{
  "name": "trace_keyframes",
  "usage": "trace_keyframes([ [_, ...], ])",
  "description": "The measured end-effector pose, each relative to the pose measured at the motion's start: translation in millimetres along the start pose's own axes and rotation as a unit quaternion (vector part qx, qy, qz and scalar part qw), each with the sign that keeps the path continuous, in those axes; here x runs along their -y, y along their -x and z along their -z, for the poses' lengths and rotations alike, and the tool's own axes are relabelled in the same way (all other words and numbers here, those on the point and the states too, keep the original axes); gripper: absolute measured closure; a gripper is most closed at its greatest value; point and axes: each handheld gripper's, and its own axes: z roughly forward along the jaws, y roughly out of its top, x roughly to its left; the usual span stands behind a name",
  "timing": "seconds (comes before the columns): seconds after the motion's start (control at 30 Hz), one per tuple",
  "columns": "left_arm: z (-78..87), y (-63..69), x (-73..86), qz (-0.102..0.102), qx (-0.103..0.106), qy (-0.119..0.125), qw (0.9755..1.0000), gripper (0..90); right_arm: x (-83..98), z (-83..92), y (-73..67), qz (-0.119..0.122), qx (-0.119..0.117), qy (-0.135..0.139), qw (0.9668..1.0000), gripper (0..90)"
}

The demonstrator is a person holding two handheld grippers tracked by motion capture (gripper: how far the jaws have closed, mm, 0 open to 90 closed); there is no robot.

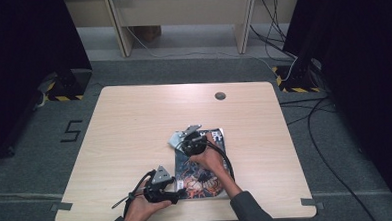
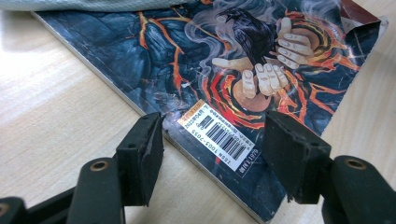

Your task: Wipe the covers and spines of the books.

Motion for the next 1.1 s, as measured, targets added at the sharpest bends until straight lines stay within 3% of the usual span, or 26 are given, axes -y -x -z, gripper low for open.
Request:
trace_keyframes([
  [0.2,1.4,3.1,1.7,-0.002,-0.003,0.0,1.0,37.8,9.3,4.6,4.1,-0.015,-0.003,0.011,0.9998,72.2],
  [0.4,2.7,10.1,2.8,-0.026,-0.024,0.006,0.9994,39.3,24.8,17.9,19.5,-0.027,0.027,0.005,0.9993,70.8],
  [0.53,-1.7,11.0,0.1,-0.016,-0.011,0.004,0.9998,39.4,45.9,28.7,37.3,-0.081,0.031,0.023,0.996,70.9],
  [0.7,-6.3,16.1,-3.8,-0.026,-0.014,0.003,0.9996,37.9,45.0,29.7,34.4,-0.07,0.047,0.017,0.9963,72.1],
  [0.97,-6.3,17.2,-3.5,-0.032,-0.017,0.006,0.9993,38.4,45.2,34.2,17.3,-0.05,0.023,0.008,0.9985,71.9],
  [1.1,-6.1,18.5,-2.6,-0.036,-0.02,0.01,0.9991,39.1,47.5,37.2,20.1,-0.053,0.018,0.003,0.9984,68.7],
])
